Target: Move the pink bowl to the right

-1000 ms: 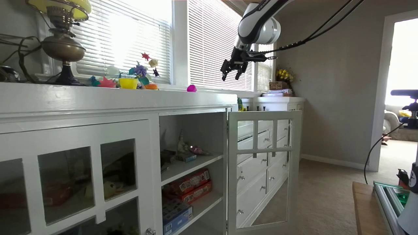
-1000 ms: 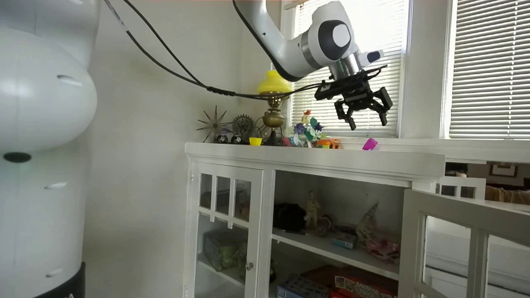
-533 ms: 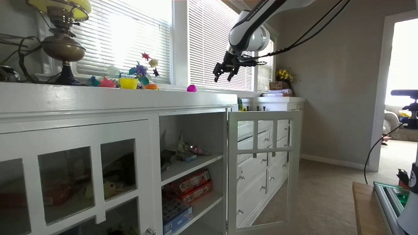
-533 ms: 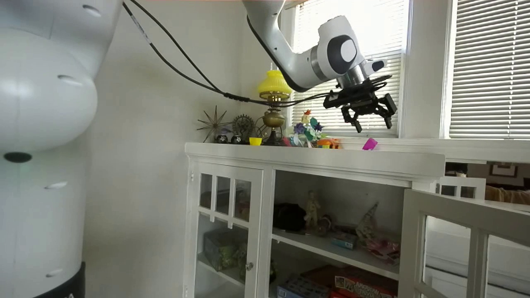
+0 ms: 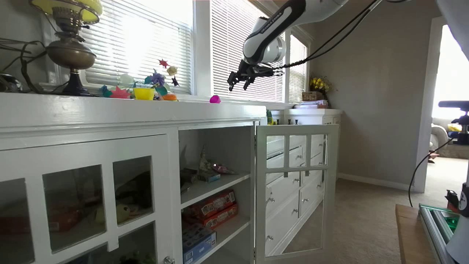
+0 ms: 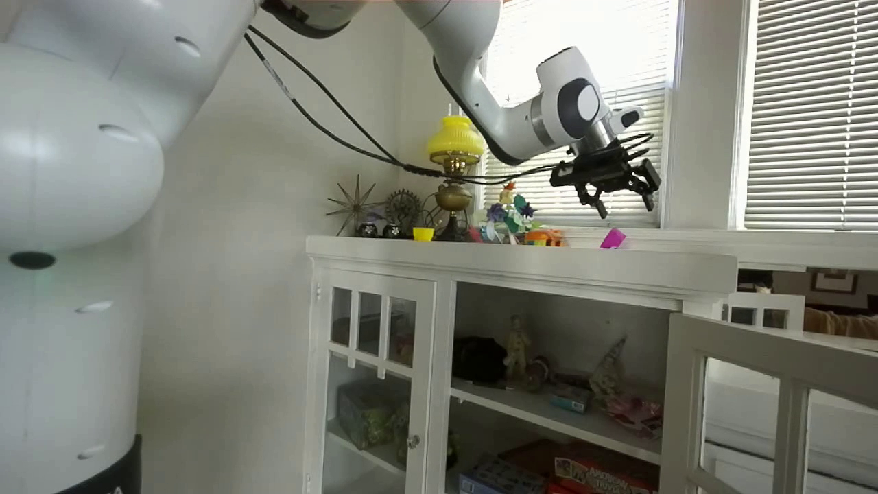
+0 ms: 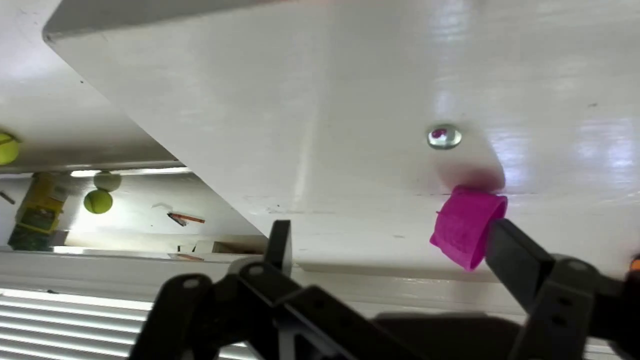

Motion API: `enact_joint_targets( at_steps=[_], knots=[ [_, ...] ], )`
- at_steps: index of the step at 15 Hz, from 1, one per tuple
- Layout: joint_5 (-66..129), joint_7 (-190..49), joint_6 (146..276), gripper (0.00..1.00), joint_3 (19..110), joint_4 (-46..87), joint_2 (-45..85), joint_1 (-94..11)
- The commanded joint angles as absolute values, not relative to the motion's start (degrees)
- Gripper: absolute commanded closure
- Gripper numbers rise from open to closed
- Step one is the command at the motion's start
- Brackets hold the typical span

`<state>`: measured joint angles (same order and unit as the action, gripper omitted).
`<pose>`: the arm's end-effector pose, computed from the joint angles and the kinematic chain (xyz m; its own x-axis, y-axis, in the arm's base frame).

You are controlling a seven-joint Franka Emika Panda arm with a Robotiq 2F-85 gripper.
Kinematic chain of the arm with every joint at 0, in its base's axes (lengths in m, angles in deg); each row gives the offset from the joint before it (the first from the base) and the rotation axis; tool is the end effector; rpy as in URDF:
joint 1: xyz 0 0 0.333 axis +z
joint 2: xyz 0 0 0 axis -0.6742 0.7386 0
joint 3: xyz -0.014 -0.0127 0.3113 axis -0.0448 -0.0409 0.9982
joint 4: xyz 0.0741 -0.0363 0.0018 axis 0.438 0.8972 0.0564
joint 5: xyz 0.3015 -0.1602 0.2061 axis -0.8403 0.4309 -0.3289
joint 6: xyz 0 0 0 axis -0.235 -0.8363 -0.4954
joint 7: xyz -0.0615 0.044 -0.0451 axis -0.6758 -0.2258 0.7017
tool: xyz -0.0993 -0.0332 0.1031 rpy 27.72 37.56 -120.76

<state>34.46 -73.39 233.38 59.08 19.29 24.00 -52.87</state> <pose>0.7073 -0.2349 0.4897 0.6949 -0.1273 0.7077 -0.3102 -0.9410 0.1352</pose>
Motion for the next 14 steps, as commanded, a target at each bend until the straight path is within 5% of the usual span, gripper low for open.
enact_joint_targets(
  at_steps=[1, 14],
  knots=[
    [35.4, -72.2, 230.0, 0.00, 58.0, 8.8, 30.6, -51.3],
    [41.5, -66.9, 219.0, 0.00, 53.2, -10.7, 42.6, -46.9]
  ],
)
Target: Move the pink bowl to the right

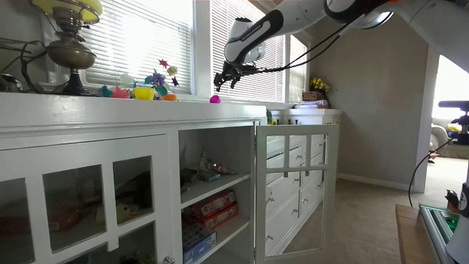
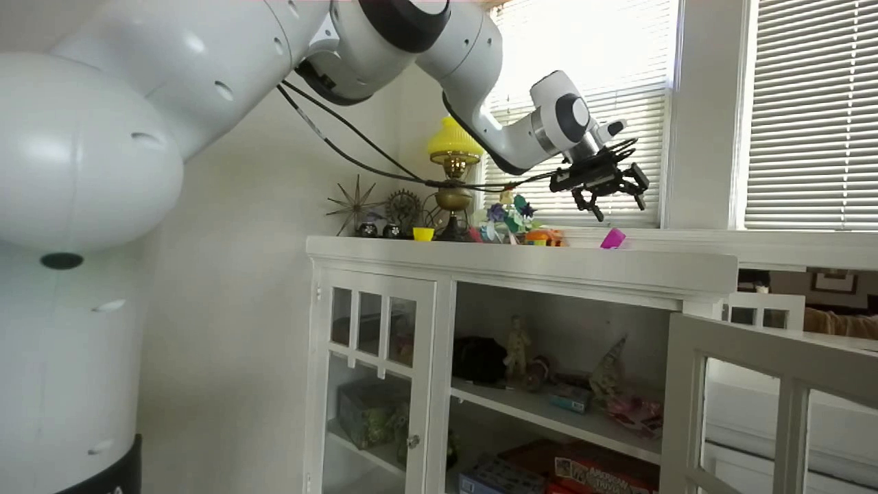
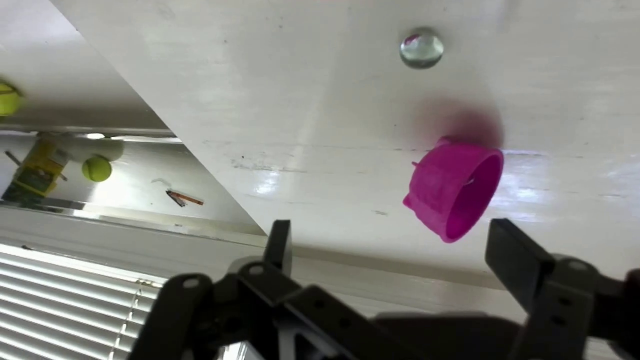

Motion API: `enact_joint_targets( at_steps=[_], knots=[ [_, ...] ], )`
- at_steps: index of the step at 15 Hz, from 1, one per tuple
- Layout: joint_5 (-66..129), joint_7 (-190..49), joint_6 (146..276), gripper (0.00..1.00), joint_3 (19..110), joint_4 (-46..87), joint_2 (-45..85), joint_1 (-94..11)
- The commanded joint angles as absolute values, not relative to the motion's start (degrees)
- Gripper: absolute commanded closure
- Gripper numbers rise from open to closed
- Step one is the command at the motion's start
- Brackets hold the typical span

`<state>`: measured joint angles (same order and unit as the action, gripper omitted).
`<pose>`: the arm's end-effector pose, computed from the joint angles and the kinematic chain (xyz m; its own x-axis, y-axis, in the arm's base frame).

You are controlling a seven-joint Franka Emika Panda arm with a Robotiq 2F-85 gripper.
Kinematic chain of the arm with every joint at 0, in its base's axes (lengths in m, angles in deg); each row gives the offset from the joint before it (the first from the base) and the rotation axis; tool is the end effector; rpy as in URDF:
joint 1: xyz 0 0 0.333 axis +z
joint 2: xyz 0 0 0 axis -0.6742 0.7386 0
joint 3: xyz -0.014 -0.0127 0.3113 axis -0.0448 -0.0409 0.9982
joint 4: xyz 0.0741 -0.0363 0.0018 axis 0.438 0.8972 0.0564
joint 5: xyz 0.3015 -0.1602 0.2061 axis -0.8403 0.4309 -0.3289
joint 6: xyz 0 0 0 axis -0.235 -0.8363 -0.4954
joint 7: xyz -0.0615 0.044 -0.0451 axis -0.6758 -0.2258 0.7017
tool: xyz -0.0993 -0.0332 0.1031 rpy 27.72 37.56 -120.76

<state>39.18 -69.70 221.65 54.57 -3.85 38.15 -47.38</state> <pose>0.7789 -0.2088 0.4977 0.7376 -0.0567 0.6729 -0.3030 -0.9183 0.2547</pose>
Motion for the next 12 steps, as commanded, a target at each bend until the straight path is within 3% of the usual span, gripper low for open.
enact_joint_targets(
  at_steps=[1, 6, 8, 12],
  knots=[
    [41.7, -66.7, 218.7, 0.00, 53.0, -11.9, 43.5, -46.7],
    [41.4, -65.7, 217.4, 0.00, 50.7, -16.3, 47.4, -45.2],
    [41.2, -65.6, 217.1, 0.25, 49.9, -17.8, 48.7, -44.8],
    [41.0, -65.6, 217.1, 0.52, 48.4, -20.0, 50.3, -44.3]
  ],
)
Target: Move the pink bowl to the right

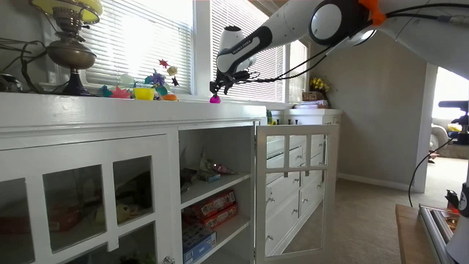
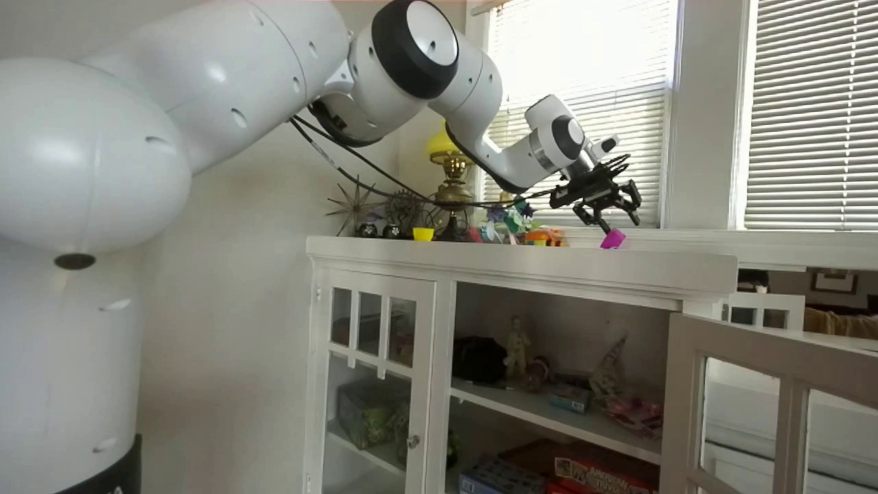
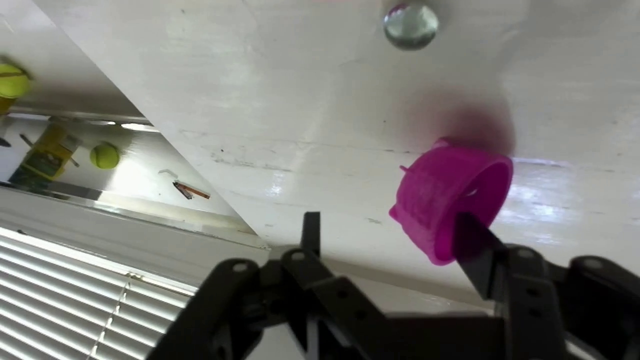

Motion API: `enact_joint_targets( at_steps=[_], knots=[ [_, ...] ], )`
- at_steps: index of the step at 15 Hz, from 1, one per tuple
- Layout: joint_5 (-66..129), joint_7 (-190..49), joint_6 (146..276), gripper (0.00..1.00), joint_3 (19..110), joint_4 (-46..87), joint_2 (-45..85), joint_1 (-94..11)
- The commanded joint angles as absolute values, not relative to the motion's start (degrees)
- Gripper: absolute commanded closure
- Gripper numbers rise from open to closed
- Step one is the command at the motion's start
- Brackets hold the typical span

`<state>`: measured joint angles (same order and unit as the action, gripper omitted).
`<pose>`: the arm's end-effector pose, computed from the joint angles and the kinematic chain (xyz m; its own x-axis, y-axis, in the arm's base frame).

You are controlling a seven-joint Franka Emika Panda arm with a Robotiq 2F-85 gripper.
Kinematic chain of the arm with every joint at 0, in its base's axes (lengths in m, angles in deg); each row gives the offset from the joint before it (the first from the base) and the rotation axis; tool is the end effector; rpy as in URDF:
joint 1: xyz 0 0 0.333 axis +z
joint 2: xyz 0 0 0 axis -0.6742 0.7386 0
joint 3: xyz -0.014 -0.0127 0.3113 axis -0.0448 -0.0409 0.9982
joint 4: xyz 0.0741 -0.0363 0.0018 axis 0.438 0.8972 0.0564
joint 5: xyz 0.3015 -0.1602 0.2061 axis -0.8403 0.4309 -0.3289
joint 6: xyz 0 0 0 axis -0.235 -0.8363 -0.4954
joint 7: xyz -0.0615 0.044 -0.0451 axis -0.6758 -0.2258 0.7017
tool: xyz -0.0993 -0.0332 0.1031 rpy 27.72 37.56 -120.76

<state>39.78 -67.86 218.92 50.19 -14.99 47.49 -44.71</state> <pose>0.8114 -0.1988 0.4743 0.7467 -0.0206 0.6648 -0.3128 -0.8929 0.3237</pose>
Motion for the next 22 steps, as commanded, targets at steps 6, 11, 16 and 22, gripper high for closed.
enact_joint_targets(
  at_steps=[6, 11, 16, 22],
  knots=[
    [40.5, -66.0, 216.5, 0.95, 47.0, -22.4, 51.5, -44.0],
    [40.1, -66.0, 214.1, 1.00, 47.1, -23.8, 52.4, -44.2],
    [39.5, -66.5, 212.0, 0.67, 47.2, -25.1, 52.2, -44.7],
    [37.6, -67.5, 206.0, 0.24, 47.4, -29.0, 51.8, -47.5]
  ],
)
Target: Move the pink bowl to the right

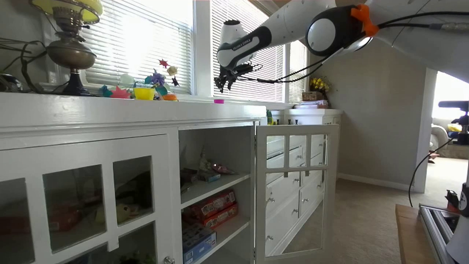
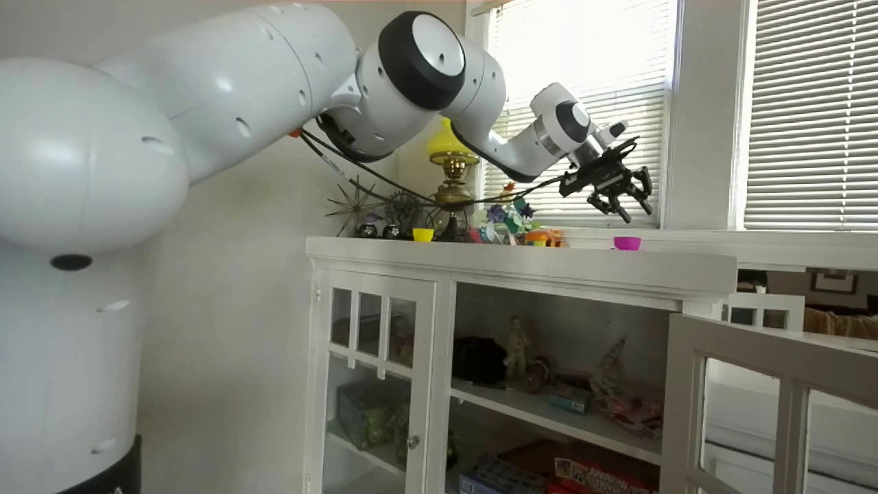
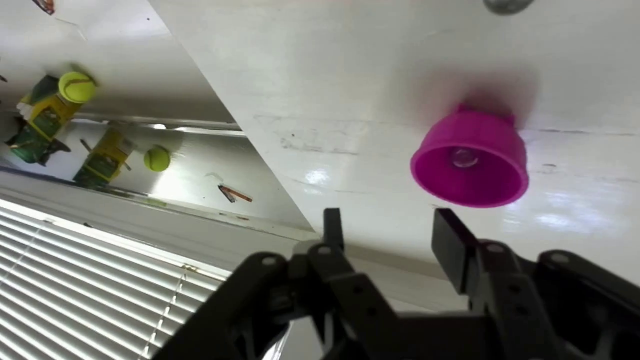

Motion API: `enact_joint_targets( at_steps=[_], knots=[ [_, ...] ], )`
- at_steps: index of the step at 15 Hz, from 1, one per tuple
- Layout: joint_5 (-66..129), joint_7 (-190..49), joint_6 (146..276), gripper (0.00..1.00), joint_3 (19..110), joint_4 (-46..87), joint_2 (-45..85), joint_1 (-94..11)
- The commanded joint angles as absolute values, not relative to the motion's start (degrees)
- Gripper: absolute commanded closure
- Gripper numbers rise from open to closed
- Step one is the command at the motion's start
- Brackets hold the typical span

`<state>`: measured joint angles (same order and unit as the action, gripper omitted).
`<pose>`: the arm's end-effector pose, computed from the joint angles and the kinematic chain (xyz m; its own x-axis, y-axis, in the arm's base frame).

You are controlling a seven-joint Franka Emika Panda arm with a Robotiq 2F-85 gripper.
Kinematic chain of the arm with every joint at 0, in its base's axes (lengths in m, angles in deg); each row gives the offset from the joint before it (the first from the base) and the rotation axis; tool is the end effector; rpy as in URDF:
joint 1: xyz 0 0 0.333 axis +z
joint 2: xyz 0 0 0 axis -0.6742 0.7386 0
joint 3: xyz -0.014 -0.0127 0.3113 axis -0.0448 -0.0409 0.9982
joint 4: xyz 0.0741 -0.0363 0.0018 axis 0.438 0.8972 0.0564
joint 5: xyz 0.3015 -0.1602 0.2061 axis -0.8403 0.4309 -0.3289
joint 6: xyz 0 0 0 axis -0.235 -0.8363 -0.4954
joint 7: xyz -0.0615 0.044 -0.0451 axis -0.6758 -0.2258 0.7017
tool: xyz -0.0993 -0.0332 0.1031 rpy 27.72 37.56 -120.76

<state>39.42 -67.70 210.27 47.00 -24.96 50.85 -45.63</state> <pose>0.8072 -0.2232 0.5053 0.7615 -0.0534 0.6459 -0.3731 -0.8510 0.3696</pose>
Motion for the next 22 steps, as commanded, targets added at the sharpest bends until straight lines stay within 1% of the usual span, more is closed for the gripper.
enact_joint_targets(
  at_steps=[1, 2, 3, 4, 13, 22],
  knots=[
    [37.1, -67.3, 204.7, 0.18, 47.6, -29.6, 51.9, -48.1],
    [36.3, -67.2, 203.3, 0.10, 48.0, -30.1, 52.0, -48.8],
    [35.5, -67.0, 202.3, 0.04, 48.3, -30.6, 52.1, -49.4],
    [34.1, -67.3, 201.5, 0.01, 49.1, -31.0, 52.1, -50.3],
    [27.1, -63.5, 197.2, 0.00, 52.4, -34.4, 53.5, -53.9],
    [25.5, -60.5, 195.6, 0.00, 55.3, -38.0, 56.2, -55.1]
  ],
)
